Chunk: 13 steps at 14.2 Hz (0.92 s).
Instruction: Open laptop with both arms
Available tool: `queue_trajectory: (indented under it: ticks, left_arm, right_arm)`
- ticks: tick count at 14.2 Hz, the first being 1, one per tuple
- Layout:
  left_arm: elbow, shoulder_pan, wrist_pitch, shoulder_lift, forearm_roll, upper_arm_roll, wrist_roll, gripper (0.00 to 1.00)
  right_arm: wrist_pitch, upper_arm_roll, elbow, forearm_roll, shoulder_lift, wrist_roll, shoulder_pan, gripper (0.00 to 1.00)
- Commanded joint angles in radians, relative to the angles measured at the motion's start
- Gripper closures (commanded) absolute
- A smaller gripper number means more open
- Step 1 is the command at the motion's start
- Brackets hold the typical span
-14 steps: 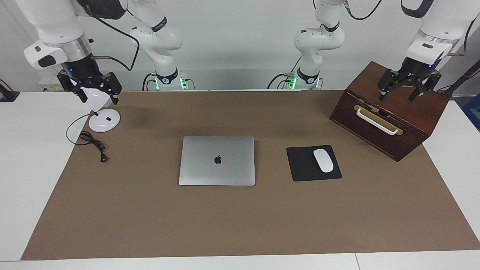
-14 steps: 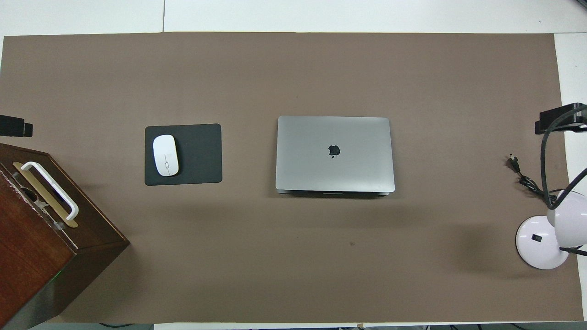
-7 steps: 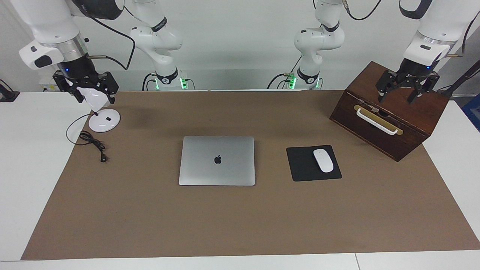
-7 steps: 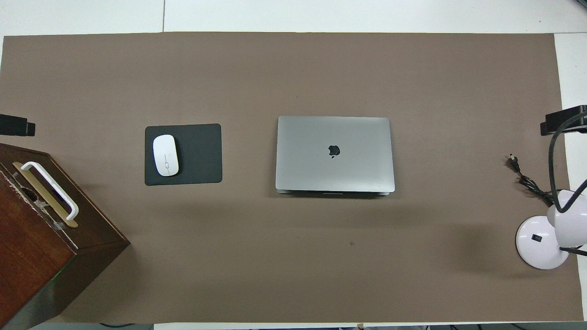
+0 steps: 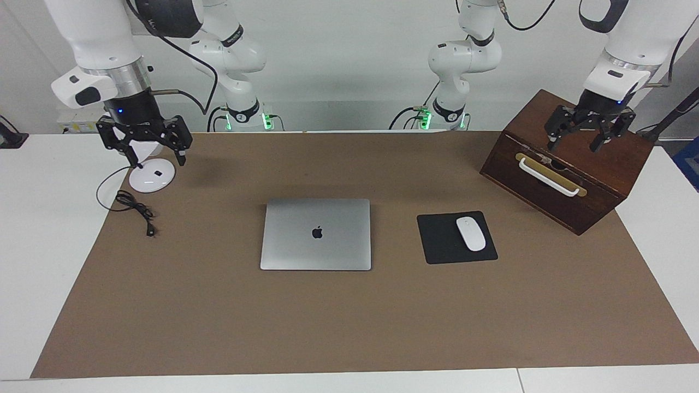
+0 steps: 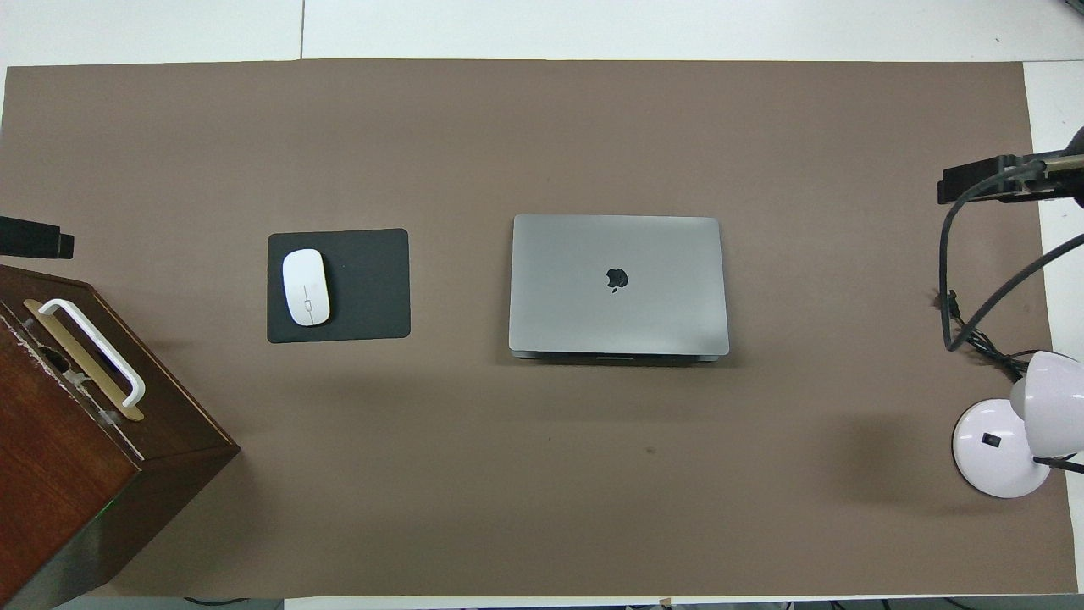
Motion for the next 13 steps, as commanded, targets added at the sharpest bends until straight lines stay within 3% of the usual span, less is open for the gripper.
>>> queue_trajectory:
  ticks: [1,5,7,8,9,10,11,13]
  left_arm:
    - [-0.032,-0.005,0.026,-0.028,0.025,-0.005,-0.010,0.00]
    - [-0.034,-0.038,0.026,-0.029,0.025,-0.007,-0.039,0.00]
    - [-0.041,-0.042,0.028,-0.032,0.013,-0.008,-0.059,0.00]
    - [-0.041,-0.040,0.037,-0.032,0.007,-0.008,-0.082,0.13]
    - [-0.043,-0.037,0.041,-0.032,-0.003,-0.008,-0.102,0.46]
    - [-0.046,-0.034,0.044,-0.034,-0.001,-0.007,-0.108,0.89]
    - [-0.061,-0.037,0.046,-0.038,-0.001,-0.007,-0.108,1.00]
    - [-0.069,-0.042,0.035,-0.045,-0.001,-0.007,-0.105,1.00]
  right_arm:
    - [0.052,0.003,-0.014,0.068,0.011,0.105,-0.009,0.00]
    - [0.136,0.000,-0.029,0.176,0.027,0.224,0.013,0.00]
    - [0.229,-0.008,-0.085,0.282,0.035,0.278,0.031,0.00]
    - [0.309,-0.009,-0.134,0.327,0.034,0.284,0.036,0.00]
    - [0.408,-0.006,-0.189,0.379,0.034,0.295,0.043,0.00]
    - [0.493,0.001,-0.236,0.437,0.035,0.314,0.053,0.00]
    - [0.557,0.012,-0.266,0.491,0.043,0.349,0.062,0.00]
    - [0.708,0.070,-0.323,0.549,0.061,0.441,0.074,0.00]
